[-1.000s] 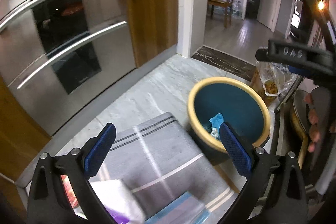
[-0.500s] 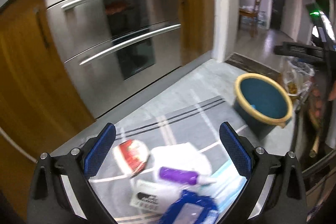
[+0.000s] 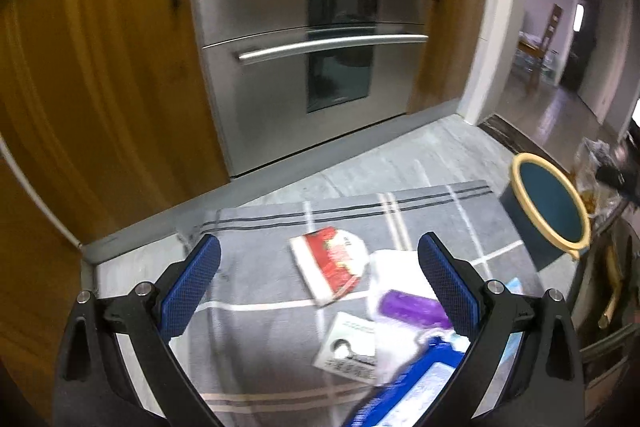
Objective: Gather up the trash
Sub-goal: 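Move both tools back over the mat toward the purple bottle, then grasp the purple spray bottle with the right tool while the left tool grasps the red floral paper bowl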
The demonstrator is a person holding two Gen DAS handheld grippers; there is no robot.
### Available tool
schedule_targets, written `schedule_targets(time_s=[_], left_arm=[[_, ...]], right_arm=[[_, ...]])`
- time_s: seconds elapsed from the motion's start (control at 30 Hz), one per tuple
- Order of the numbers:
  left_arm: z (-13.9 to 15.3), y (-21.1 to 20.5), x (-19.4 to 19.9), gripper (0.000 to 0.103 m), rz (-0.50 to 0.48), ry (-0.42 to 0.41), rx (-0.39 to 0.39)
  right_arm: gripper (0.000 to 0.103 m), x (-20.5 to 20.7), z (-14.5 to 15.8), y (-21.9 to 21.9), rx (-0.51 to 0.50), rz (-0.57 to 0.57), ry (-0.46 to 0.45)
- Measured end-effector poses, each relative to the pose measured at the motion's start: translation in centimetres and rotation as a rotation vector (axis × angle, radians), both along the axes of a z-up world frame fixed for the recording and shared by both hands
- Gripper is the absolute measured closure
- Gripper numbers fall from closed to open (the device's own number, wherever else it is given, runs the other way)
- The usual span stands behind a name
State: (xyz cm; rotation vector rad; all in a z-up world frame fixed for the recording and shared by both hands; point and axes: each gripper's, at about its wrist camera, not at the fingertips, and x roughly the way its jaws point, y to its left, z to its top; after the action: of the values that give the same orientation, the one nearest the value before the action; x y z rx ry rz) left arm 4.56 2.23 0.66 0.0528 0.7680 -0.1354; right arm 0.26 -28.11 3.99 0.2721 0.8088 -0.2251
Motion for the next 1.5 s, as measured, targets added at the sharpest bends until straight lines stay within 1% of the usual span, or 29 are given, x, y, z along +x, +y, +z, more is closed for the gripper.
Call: schedule_targets(time_s=[0.07, 0.23, 0.33, 0.43, 0.53, 0.6, 0.7, 0.8, 0.9, 1.03, 1.07, 1.1, 1.13, 1.2, 1.23, 1.3, 1.4, 1.5], left_arm=[[-0.3, 1.0, 0.3, 0.006, 0.027, 0.014, 0.005], [-1.3, 3.1, 0.4, 0.006, 0.075, 0.062, -0.005], [-1.5, 3.8, 0.4, 0.006, 0.098, 0.081, 0.0], [-1.7, 4.3, 0.4, 0.006, 0.109, 0.086, -0.004], [-1.8, 4.5, 0.6, 0.006, 0.118, 0.088, 0.035], [-1.5, 4.8, 0.7, 0.006, 0.124, 0.09, 0.013], [-1.3, 5.2, 1.1, 0.006, 0.13, 0.095, -0.042], [-1.5, 5.2, 1.5, 0.006, 0.129, 0.102, -0.055], [-2.0, 4.9, 2.3, 0.006, 0.129, 0.124, -0.046], [-2.5, 4.6, 3.0, 0.006, 0.128, 0.143, -0.05], [-2.6, 4.6, 3.2, 0.006, 0.128, 0.146, -0.05], [-2.7, 4.5, 3.3, 0.006, 0.128, 0.148, -0.049], [-2.8, 4.5, 3.5, 0.006, 0.129, 0.15, -0.047], [-3.0, 4.4, 3.7, 0.006, 0.129, 0.157, -0.046], [-3.1, 4.4, 3.8, 0.006, 0.13, 0.162, -0.045], [-3.4, 4.5, 4.0, 0.006, 0.133, 0.173, -0.047], [-3.8, 4.5, 4.4, 0.006, 0.139, 0.186, -0.05], [-4.1, 4.5, 4.6, 0.006, 0.142, 0.192, -0.05]], right_arm=[[0.005, -0.2, -0.6, 0.8, 0.013, 0.004, 0.022], [0.005, -0.7, -1.9, 3.1, -0.009, 0.025, 0.061], [0.005, -0.4, -2.7, 4.5, -0.021, 0.068, 0.08], [0.005, 0.1, -3.8, 6.6, -0.055, 0.152, 0.099], [0.005, 1.0, -5.2, 8.7, -0.051, 0.254, 0.121], [0.005, 1.6, -6.1, 10.1, -0.052, 0.325, 0.129], [0.005, 2.5, -7.6, 12.0, -0.098, 0.417, 0.158], [0.006, 3.1, -9.2, 13.6, -0.128, 0.504, 0.206], [0.007, 3.4, -10.7, 14.6, -0.158, 0.553, 0.248], [0.009, 3.9, -12.3, 15.3, -0.174, 0.583, 0.298], [0.013, 4.0, -12.6, 15.4, -0.173, 0.589, 0.31], [0.019, 4.1, -12.9, 15.5, -0.169, 0.597, 0.319], [0.022, 4.2, -13.2, 15.6, -0.165, 0.608, 0.331], [0.035, 4.4, -13.8, 16.0, -0.168, 0.629, 0.355], [0.038, 4.5, -14.1, 16.1, -0.169, 0.636, 0.365], [0.05, 4.6, -14.8, 16.4, -0.165, 0.649, 0.395], [0.052, 4.9, -15.5, 16.7, -0.151, 0.668, 0.42], [0.052, 5.2, -16.2, 17.1, -0.162, 0.689, 0.44]])
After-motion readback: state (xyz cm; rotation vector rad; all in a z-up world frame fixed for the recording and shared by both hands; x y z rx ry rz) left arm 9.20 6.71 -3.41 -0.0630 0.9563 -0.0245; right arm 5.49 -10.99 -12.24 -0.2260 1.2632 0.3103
